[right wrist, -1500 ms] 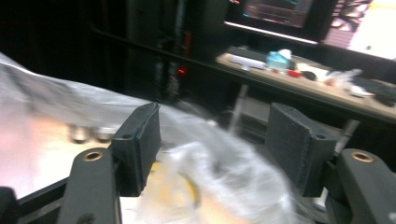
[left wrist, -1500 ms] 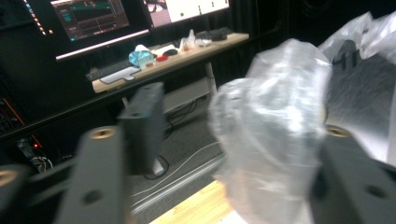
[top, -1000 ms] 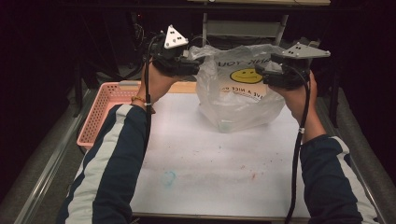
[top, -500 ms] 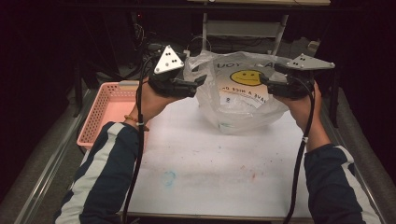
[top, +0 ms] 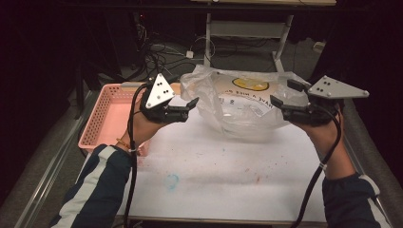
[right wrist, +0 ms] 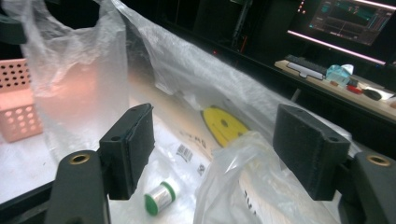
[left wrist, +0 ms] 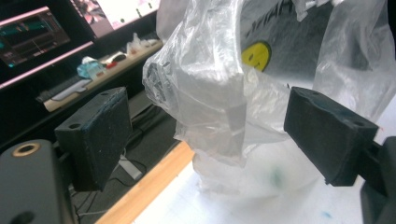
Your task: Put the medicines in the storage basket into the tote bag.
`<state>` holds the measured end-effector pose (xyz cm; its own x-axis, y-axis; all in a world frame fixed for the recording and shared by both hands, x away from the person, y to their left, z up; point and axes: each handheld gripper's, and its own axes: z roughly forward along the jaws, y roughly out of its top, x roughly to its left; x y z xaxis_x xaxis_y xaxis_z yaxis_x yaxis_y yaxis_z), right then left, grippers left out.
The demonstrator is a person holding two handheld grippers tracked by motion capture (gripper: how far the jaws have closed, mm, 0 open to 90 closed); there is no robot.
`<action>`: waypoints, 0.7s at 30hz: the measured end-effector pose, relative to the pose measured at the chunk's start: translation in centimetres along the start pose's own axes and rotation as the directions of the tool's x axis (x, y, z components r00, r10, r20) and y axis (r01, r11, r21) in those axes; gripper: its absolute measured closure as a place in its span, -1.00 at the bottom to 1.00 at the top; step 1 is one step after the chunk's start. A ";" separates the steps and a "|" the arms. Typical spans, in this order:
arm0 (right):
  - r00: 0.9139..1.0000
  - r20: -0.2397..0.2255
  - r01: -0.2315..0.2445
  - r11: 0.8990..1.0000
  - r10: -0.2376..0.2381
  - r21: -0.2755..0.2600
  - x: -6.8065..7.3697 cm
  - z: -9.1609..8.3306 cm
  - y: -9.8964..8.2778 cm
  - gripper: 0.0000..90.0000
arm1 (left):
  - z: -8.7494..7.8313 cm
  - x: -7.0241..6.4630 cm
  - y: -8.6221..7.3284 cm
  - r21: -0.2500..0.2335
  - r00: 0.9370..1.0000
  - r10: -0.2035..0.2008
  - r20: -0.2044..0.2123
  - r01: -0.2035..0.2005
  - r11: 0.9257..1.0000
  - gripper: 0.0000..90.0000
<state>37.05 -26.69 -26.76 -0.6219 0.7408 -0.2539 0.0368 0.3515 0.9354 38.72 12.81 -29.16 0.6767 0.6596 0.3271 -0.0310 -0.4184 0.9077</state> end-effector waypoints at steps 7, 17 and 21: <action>0.999 -0.019 0.045 0.998 -0.046 -0.046 2.8 -3.1 -1.2 -0.43 | -1.2 -0.7 -2.2 0.029 1.000 -0.005 0.019 0.005 1.000 -0.67; 0.999 0.051 0.015 0.998 -0.012 -0.056 4.0 -7.2 -4.6 -0.58 | -5.2 -2.3 -6.2 0.053 1.000 -0.007 0.009 0.007 0.999 -0.68; 0.998 0.063 0.006 1.000 -0.004 -0.029 4.4 -8.1 -6.0 -0.61 | -6.1 -3.4 -7.9 0.075 1.000 -0.015 0.022 0.014 0.997 -0.68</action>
<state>27.79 -30.20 -31.50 -0.5714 0.7739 -0.2731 0.0102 0.3395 0.9406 32.16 17.74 -35.86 0.6931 0.6521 0.3073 0.0334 -0.4549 0.8899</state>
